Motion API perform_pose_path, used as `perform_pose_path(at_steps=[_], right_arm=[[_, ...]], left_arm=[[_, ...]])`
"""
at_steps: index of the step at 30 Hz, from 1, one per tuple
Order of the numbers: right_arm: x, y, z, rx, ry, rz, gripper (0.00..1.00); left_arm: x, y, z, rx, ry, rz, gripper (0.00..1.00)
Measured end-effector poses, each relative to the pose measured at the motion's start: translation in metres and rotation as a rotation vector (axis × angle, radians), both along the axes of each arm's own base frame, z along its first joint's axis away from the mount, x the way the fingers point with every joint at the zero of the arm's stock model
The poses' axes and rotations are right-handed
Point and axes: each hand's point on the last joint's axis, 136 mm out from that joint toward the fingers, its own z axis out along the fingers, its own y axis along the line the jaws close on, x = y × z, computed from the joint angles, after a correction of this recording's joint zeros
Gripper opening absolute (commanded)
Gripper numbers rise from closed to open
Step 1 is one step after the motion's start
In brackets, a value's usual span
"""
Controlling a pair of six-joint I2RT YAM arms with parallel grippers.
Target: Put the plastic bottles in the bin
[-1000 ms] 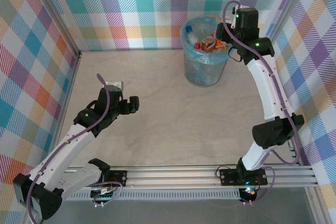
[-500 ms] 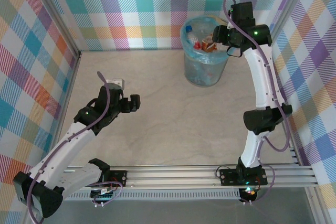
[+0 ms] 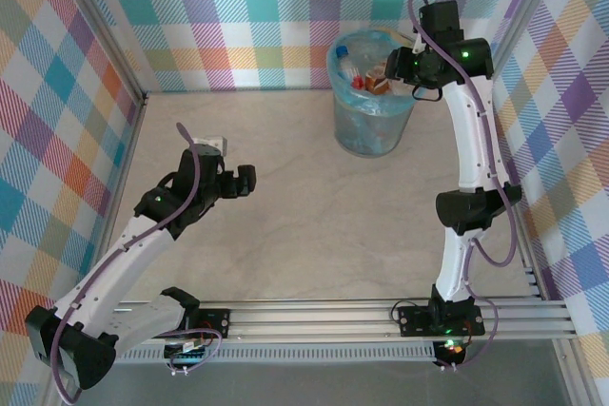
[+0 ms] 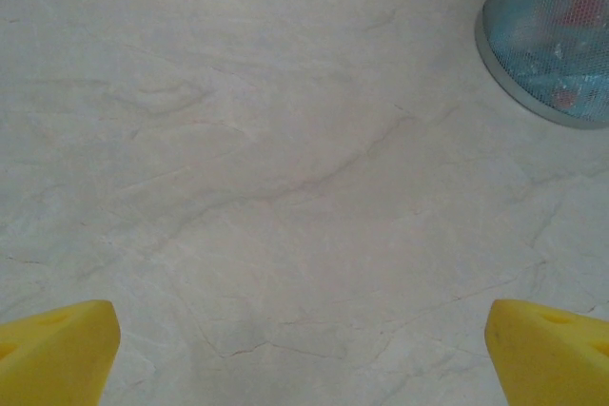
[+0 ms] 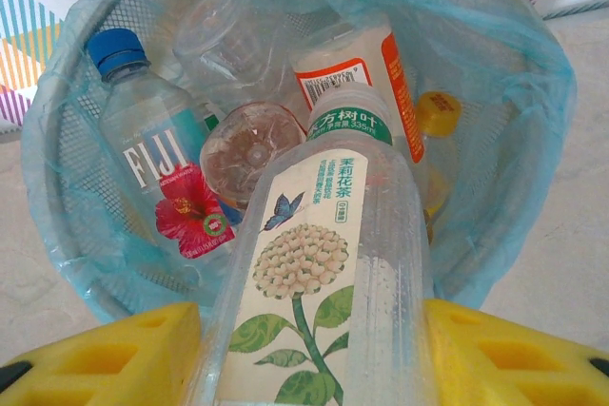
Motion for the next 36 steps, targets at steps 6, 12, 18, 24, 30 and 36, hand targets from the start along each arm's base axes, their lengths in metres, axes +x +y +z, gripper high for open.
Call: perform_pose_path(at_steps=[6,12,18,24,30,36], right_arm=[[0.001,-0.004,-0.006,0.039,0.026,-0.016,0.62],[0.018,-0.001,-0.015,0.086,0.005,-0.043,0.74],[0.033,0.007,-0.030,0.151,0.007,-0.062,0.85],[0.035,0.013,-0.036,0.171,-0.010,-0.069,0.99],[0.010,0.027,-0.020,0.102,-0.071,-0.042,1.00],[-0.008,0.046,0.001,-0.057,-0.188,0.005,1.00]], left_arm=[[0.000,-0.002,0.000,-0.006,0.005,-0.009,0.98],[0.000,-0.003,0.000,-0.011,0.006,-0.008,0.98],[-0.002,-0.002,0.001,-0.015,0.003,-0.006,0.98],[-0.003,-0.001,0.004,-0.019,-0.005,-0.004,0.98],[-0.003,-0.001,0.004,-0.029,-0.003,0.002,0.97],[-0.003,-0.001,0.003,-0.037,0.000,0.008,0.97]])
